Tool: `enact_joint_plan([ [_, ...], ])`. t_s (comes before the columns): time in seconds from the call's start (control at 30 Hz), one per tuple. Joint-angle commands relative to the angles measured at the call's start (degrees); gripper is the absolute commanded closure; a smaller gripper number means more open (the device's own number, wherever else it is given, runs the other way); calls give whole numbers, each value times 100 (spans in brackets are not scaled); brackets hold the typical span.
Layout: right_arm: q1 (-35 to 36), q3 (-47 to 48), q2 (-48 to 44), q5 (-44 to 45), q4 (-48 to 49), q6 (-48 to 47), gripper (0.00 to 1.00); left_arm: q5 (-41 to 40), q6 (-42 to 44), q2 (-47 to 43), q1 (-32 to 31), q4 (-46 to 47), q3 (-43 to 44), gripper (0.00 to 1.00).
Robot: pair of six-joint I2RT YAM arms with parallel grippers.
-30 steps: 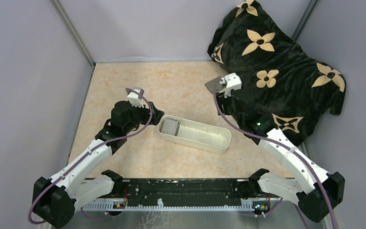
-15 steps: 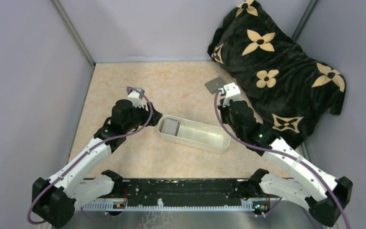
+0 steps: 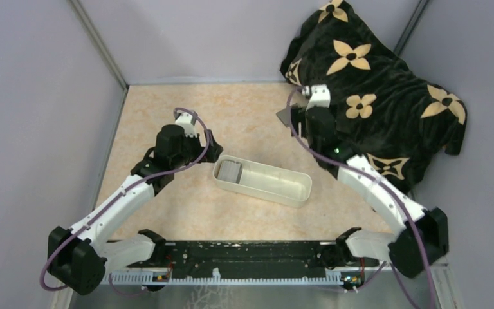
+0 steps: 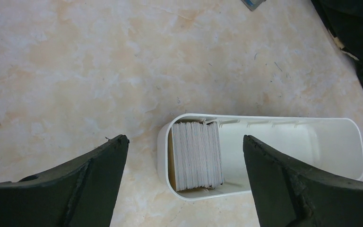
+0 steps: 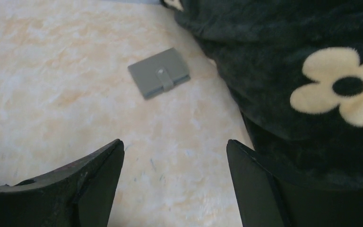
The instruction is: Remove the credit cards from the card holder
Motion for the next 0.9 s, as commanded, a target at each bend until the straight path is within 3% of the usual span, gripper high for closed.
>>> enact_joint_plan([
  [0.0,-745,1401,1378,-773,-180,450,18,-22,-66,-19,-23,-114,176,1],
  [0.07,-821,2045,2201,-988,-457,223,14,65,-117,-56,-26,-187,137,1],
  [0.27,-1155,4227,4618,-1714,-1146,346,14,47,-240,-332,-24,-272,-106,1],
  [0.53,-1362,7008,6761,-1741,-2326,200,15,-421,-108,-752,-23,-652,-164,1],
  [0.87,-1504,7822,7785,-1850,-2447,121,13,-425,-151,-812,-23,-727,-301,1],
])
